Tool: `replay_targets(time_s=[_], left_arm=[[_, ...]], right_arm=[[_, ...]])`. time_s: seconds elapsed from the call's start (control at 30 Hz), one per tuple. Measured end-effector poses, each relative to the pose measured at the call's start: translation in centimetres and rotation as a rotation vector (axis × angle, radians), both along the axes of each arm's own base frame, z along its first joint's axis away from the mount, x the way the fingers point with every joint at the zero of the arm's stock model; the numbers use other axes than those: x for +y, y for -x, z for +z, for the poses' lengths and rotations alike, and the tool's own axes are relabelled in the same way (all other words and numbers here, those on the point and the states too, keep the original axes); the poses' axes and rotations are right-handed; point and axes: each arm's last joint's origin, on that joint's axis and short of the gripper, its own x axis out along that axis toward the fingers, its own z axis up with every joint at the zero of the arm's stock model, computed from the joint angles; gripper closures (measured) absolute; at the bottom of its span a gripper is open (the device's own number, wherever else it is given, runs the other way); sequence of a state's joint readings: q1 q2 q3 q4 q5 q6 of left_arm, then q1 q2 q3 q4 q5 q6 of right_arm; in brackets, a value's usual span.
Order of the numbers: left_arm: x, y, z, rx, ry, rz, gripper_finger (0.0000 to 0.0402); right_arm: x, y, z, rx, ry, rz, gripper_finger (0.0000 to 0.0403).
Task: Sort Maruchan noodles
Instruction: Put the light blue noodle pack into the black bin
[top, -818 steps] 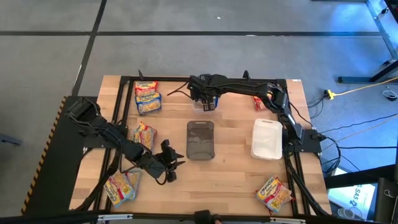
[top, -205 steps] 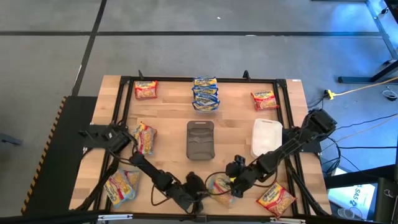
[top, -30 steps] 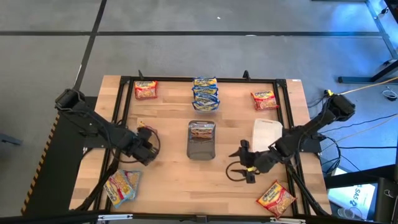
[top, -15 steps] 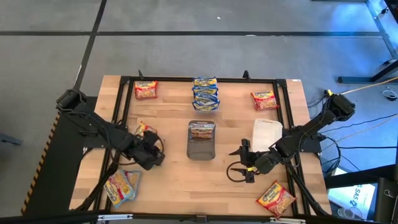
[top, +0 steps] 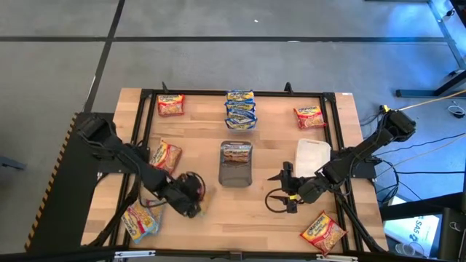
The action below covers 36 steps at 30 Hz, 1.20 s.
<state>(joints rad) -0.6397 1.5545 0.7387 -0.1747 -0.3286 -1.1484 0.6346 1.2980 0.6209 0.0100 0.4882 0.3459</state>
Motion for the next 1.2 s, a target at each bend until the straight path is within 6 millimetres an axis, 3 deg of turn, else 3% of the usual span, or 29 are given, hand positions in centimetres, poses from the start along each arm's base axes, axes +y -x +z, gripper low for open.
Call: replay_targets(time_s=[0.2, 0.4, 0.57, 0.67, 0.87, 1.1, 1.2], left_arm=[[-2.3, -2.0, -1.9, -0.156, -0.016, -0.216, 0.0294], [-3.3, -3.8, -2.9, -0.332, -0.083, -0.357, 0.0294], [-3.9, -6.0, -2.1, -0.392, -0.190, -0.437, 0.0294], [-4.4, -7.0, -0.4, -0.387, -0.196, -0.426, 0.0294], [-6.2, -5.7, 2.8, -0.178, -0.098, -0.324, 0.0294], [-7.9, -3.3, 1.3, -0.059, -0.049, -0.161, 0.0294], [-8.1, -3.6, 0.7, -0.078, -0.071, -0.136, 0.0294]], right_arm=[[0.1, 0.0, 0.0, 0.017, -0.072, -0.005, 0.0127], [0.7, -0.4, -0.4, 0.036, -0.189, 0.011, 0.0127], [2.1, -1.9, -1.8, 0.017, -0.304, 0.079, 0.0127], [3.0, -2.9, -3.0, -0.003, -0.375, 0.103, 0.0127], [4.5, -4.9, -4.7, -0.026, -0.451, 0.087, 0.0127], [6.2, -7.9, -5.8, -0.010, -0.404, 0.029, 0.0127], [6.2, -8.7, -6.2, 0.007, -0.363, -0.016, 0.0127]])
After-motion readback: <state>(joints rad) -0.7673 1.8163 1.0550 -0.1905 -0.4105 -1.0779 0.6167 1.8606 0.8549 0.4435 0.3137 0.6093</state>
